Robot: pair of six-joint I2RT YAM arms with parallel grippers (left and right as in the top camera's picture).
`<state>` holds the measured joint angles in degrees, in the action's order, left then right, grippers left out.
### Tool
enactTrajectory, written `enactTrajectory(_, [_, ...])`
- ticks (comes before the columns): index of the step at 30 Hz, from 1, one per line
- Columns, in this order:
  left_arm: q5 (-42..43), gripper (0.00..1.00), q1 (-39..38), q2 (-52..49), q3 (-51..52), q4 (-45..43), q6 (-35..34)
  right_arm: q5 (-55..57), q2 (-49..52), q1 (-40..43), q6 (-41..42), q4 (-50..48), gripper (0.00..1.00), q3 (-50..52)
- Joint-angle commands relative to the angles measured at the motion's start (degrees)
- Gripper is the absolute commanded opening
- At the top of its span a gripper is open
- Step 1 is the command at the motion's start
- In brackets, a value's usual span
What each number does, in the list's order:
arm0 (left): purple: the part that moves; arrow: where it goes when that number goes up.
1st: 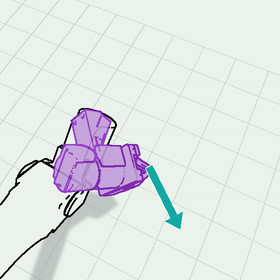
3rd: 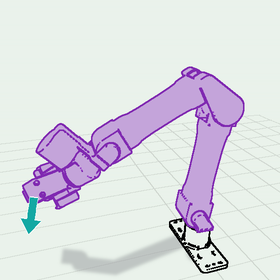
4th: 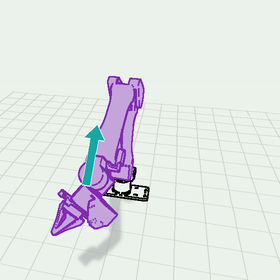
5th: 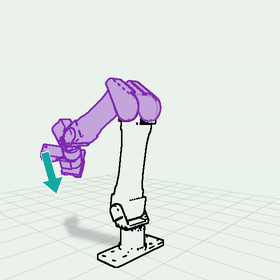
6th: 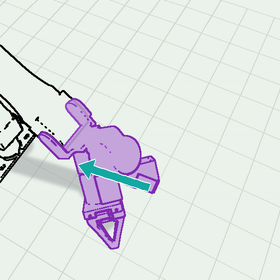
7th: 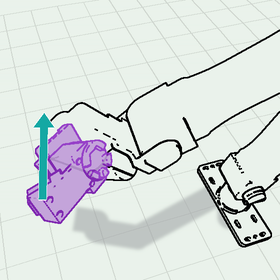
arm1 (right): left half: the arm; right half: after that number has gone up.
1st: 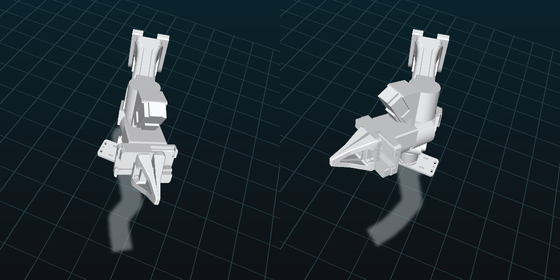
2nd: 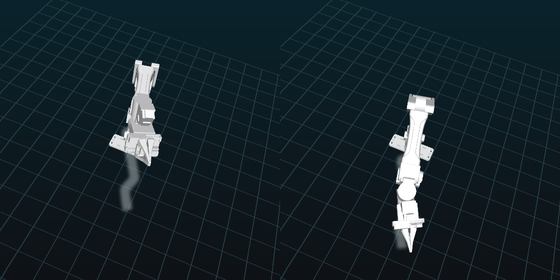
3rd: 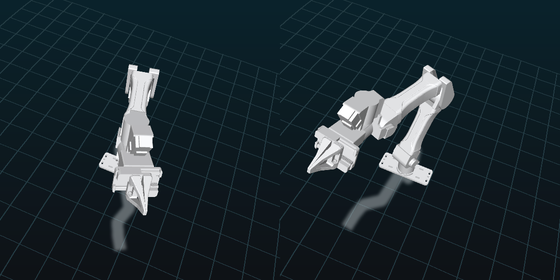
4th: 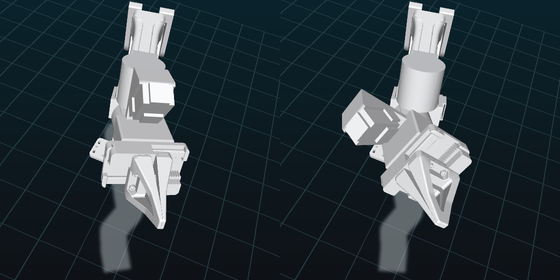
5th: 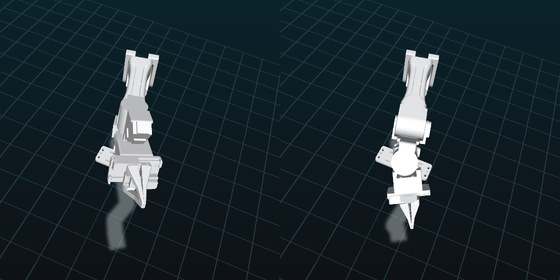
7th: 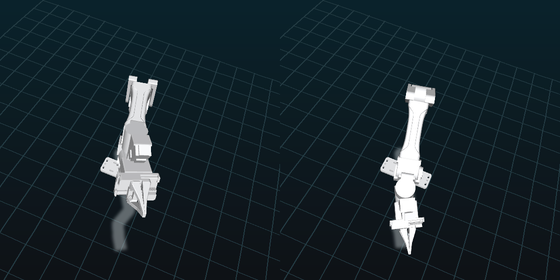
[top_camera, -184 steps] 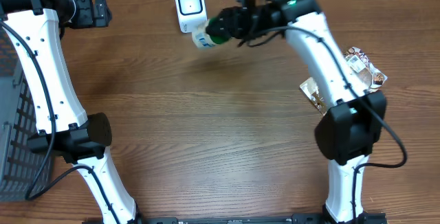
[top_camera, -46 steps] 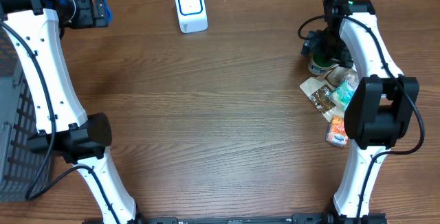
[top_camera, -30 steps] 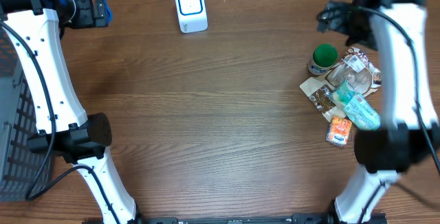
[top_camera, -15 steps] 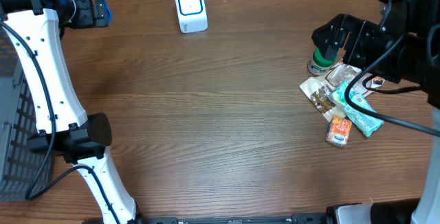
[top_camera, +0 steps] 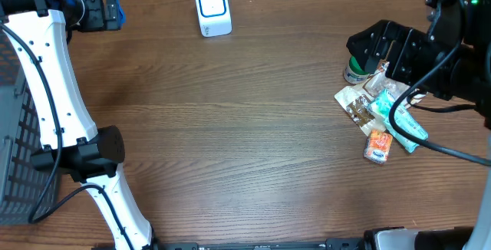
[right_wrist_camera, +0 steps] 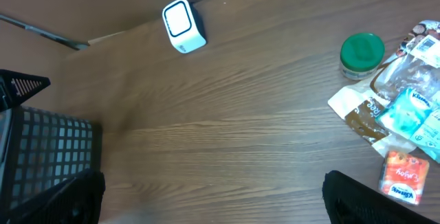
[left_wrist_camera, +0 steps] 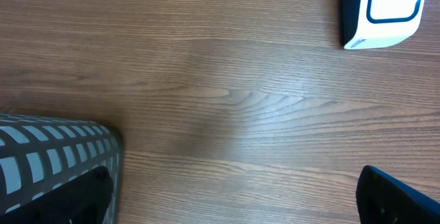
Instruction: Scan the item barcode
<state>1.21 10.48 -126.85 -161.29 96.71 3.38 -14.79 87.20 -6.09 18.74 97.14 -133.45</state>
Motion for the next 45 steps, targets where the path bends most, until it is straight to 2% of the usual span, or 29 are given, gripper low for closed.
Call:
enactTrajectory(1, [-0.2,1.00,-0.4,1.7,-0.4,0.1,0.5,0.8,-1.2,-0.3,-7.0,-0.8,1.00,0.2])
enactTrajectory(6, [-0.2,1.00,-0.4,1.7,-0.4,0.1,0.5,6.4,-5.3,-0.3,-11.8,-9.3,1.00,5.3])
enactTrajectory(9, [-0.2,0.99,-0.4,1.7,-0.4,0.1,0.5,8.1,-10.8,-0.3,-11.8,-16.9,1.00,13.9])
enactTrajectory(13, [-0.2,0.99,-0.4,1.7,-0.4,0.1,0.5,9.4,-20.3,-0.3,-11.8,-29.3,1.00,30.2])
enactTrajectory(21, [-0.2,1.00,-0.4,1.7,-0.4,0.1,0.5,10.2,-43.7,-0.3,-11.8,-61.9,1.00,70.0])
enactTrajectory(29, [-0.2,1.00,-0.4,1.7,-0.4,0.1,0.5,10.2,-65.8,-0.3,-11.7,-85.8,1.00,103.7])
enactTrajectory(36, [-0.2,1.00,-0.4,1.7,-0.4,0.1,0.5,9.6,-76.0,-0.3,-11.3,-96.7,1.00,120.7])
enactTrajectory(45, [-0.2,1.00,-0.4,1.7,-0.4,0.1,0.5,9.4,-83.4,-0.3,-11.3,-99.2,1.00,129.9])
